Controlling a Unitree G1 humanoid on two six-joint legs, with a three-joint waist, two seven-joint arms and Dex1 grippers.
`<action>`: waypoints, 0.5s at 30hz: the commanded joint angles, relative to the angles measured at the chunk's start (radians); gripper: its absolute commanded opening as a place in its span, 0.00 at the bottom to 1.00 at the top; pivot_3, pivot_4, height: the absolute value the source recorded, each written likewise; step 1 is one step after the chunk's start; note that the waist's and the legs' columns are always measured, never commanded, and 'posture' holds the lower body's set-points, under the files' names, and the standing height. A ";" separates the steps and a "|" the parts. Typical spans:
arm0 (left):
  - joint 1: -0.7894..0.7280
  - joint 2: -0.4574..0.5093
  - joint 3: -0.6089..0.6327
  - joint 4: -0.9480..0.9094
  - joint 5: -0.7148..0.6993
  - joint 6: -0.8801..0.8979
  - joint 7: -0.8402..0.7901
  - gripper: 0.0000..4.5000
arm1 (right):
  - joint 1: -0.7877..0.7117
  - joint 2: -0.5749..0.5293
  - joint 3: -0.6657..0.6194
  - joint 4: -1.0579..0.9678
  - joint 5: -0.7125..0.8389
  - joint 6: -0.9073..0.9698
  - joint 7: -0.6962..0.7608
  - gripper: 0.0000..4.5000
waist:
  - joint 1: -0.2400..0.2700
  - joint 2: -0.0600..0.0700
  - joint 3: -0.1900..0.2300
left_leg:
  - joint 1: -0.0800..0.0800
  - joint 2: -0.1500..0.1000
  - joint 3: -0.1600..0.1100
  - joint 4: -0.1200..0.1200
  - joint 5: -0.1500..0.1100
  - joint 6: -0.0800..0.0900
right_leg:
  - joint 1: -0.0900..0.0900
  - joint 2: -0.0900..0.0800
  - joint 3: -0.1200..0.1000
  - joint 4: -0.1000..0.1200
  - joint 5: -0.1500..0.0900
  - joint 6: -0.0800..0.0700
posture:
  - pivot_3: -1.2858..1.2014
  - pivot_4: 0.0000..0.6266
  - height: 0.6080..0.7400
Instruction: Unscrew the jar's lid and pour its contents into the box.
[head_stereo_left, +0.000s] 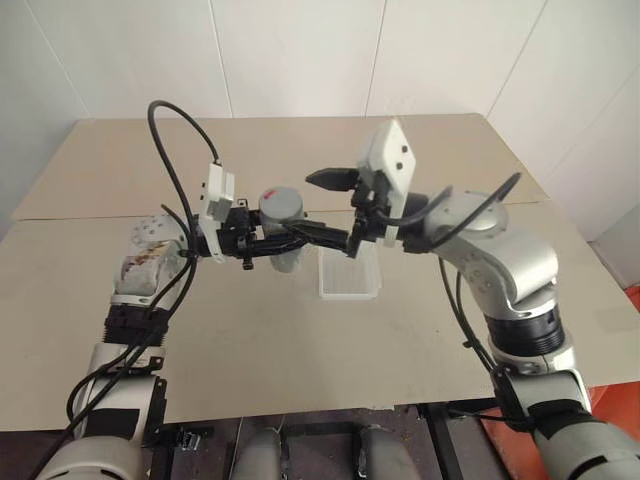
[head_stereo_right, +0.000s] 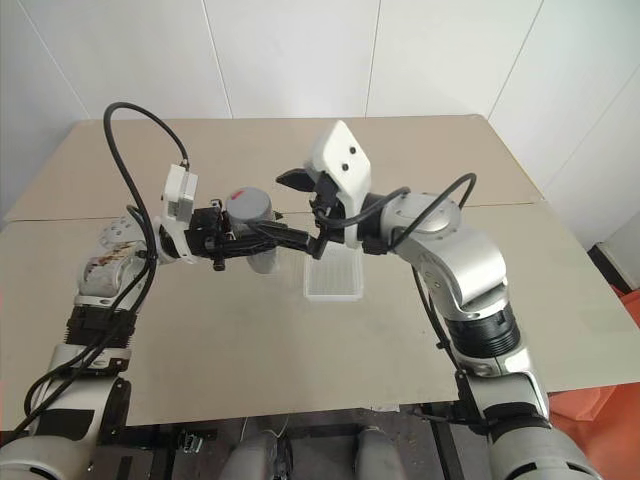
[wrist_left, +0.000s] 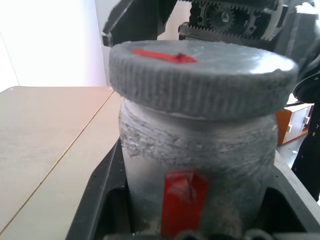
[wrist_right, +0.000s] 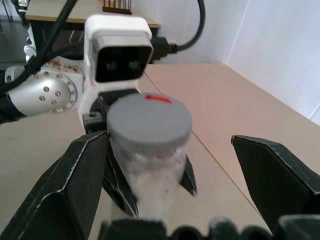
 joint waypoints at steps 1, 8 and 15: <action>-0.008 0.007 0.009 -0.026 -0.010 -0.010 -0.013 0.43 | 0.006 -0.019 -0.031 -0.049 0.024 -0.016 0.025 0.99 | 0.000 0.000 0.000 | 0.000 0.000 0.000 0.000 0.000 0.000 | 0.000 0.000 0.000 0.000 0.000 0.000 | 0.52 0.24 1.00; -0.003 0.006 0.009 -0.031 -0.008 -0.007 -0.016 0.43 | 0.020 -0.026 -0.037 -0.070 0.061 -0.012 0.069 0.99 | 0.000 0.000 0.000 | 0.000 0.000 0.000 0.000 0.000 0.000 | 0.000 0.000 0.000 0.000 0.000 0.000 | 0.52 0.24 1.00; -0.002 0.002 0.005 -0.032 -0.007 -0.009 -0.015 0.43 | -0.043 0.037 -0.007 -0.023 0.047 0.005 0.015 0.99 | -0.001 0.000 0.000 | 0.000 0.000 0.000 0.000 0.000 0.000 | 0.000 0.000 0.000 0.000 0.000 0.000 | 0.52 0.24 1.00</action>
